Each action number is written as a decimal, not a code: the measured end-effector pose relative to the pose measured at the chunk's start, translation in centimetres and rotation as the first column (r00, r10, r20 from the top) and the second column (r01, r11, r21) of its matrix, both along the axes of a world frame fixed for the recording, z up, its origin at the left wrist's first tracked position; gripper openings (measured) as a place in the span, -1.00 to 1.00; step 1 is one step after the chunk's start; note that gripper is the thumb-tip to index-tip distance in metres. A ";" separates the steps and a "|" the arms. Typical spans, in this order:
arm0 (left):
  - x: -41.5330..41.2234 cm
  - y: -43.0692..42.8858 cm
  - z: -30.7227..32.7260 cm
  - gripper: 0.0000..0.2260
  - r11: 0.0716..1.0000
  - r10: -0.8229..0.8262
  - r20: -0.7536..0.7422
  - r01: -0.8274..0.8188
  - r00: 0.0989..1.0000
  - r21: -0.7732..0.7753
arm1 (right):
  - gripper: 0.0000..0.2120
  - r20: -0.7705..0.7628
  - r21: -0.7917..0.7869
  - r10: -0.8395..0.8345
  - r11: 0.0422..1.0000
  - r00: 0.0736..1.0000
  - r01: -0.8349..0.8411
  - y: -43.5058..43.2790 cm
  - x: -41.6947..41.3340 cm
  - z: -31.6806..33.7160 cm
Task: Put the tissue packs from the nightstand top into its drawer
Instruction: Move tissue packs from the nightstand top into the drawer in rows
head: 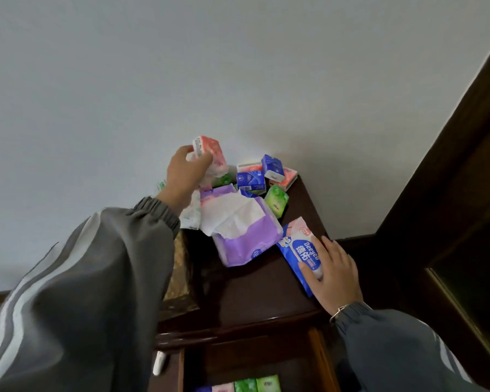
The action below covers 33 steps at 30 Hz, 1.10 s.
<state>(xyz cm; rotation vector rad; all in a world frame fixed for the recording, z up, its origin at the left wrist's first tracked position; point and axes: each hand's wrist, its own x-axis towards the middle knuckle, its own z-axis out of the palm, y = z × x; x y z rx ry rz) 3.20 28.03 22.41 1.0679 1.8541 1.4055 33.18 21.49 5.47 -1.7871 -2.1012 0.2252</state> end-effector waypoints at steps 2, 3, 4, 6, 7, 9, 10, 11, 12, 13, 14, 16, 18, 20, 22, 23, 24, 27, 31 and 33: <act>-0.8 -1.4 -1.0 -0.62 1.000 -0.021 0.153 0.023 0.988 -0.010 | -0.45 -0.054 -0.010 -0.028 1.000 0.998 0.027 0.0 0.6 -0.4; -1.3 -2.1 -1.5 -0.63 1.000 -0.020 0.183 0.023 0.983 -0.015 | -0.48 -0.099 -0.008 -0.041 0.999 0.994 0.041 -0.1 0.8 -0.5; -1.7 -2.8 -2.0 -0.65 1.000 -0.017 0.204 0.020 0.979 -0.008 | -0.52 -0.154 0.007 -0.051 0.999 0.987 0.052 -0.1 1.0 -0.4; -2.8 -4.1 -2.8 -0.73 1.000 -0.019 0.243 0.014 0.970 0.022 | -0.61 -0.272 0.063 -0.050 0.996 0.961 0.070 0.3 1.3 0.4; -3.3 -4.7 -3.2 -0.79 0.999 -0.028 0.270 0.017 0.962 0.039 | -0.67 -0.318 0.097 -0.040 0.993 0.947 0.074 0.7 1.3 1.2; -4.1 -5.5 -3.9 -0.92 0.996 -0.060 0.344 0.033 0.937 0.083 | -0.79 -0.371 0.163 0.000 0.985 0.929 0.065 2.5 1.0 3.2; -4.3 -5.7 -4.3 -0.93 0.993 -0.083 0.382 0.043 0.920 0.112 | -0.81 -0.394 0.182 0.026 0.982 0.919 0.050 3.8 0.6 4.3; -4.5 -5.9 -4.6 -0.91 0.990 -0.097 0.417 0.045 0.904 0.133 | -0.83 -0.398 0.190 0.056 0.982 0.916 0.022 5.3 -0.1 5.5; -4.5 -6.0 -5.0 -0.90 0.990 -0.098 0.436 0.042 0.894 0.138 | -0.83 -0.374 0.192 0.090 0.981 0.923 -0.018 7.0 -1.0 6.5; -4.5 -6.0 -5.4 -0.91 0.990 -0.098 0.445 0.041 0.890 0.136 | -0.82 -0.335 0.181 0.120 0.982 0.935 -0.062 8.8 -2.1 7.4; -4.4 -6.0 -5.8 -0.91 0.990 -0.104 0.442 0.048 0.891 0.135 | -0.81 -0.301 0.150 0.138 0.984 0.943 -0.096 10.6 -3.3 8.0; -4.2 -6.0 -6.6 -0.89 0.987 -0.125 0.448 0.064 0.885 0.148 | -0.76 -0.257 0.056 0.127 0.992 0.958 -0.116 14.5 -5.9 8.7; -4.5 -5.9 -7.3 -0.86 0.983 -0.136 0.491 0.056 0.861 0.173 | -0.65 -0.209 -0.042 0.058 0.997 0.976 -0.068 17.9 -8.3 8.8; -4.8 -6.0 -7.8 -0.81 0.975 -0.166 0.525 0.058 0.835 0.215 | -0.55 -0.197 -0.144 -0.028 0.990 0.980 -0.001 20.4 -9.7 8.5; -4.9 -6.2 -8.1 -0.74 0.968 -0.185 0.541 0.059 0.820 0.242 | -0.44 -0.200 -0.246 -0.103 0.968 0.974 0.052 22.1 -10.6 7.8; -4.9 -6.2 -8.2 -0.73 0.966 -0.190 0.547 0.055 0.815 0.254 | -0.42 -0.202 -0.289 -0.132 0.955 0.970 0.069 22.8 -10.9 7.4; -4.9 -6.2 -8.3 -0.73 0.964 -0.193 0.544 0.053 0.816 0.262 | -0.42 -0.210 -0.320 -0.154 0.944 0.965 0.081 23.2 -11.2 7.2; -4.8 -6.2 -8.3 -0.70 0.961 -0.202 0.524 0.064 0.827 0.269 | -0.51 -0.220 -0.333 -0.220 0.933 0.950 0.139 24.2 -11.6 6.8; -4.8 -6.5 -8.4 -0.66 0.956 -0.213 0.541 0.060 0.814 0.286 | -0.50 -0.259 -0.359 -0.266 0.919 0.929 0.164 24.2 -11.6 6.5; -4.8 -6.5 -8.3 -0.67 0.957 -0.211 0.539 0.059 0.815 0.284 | -0.68 -0.374 -0.410 -0.289 0.904 0.881 0.123 24.1 -11.6 6.5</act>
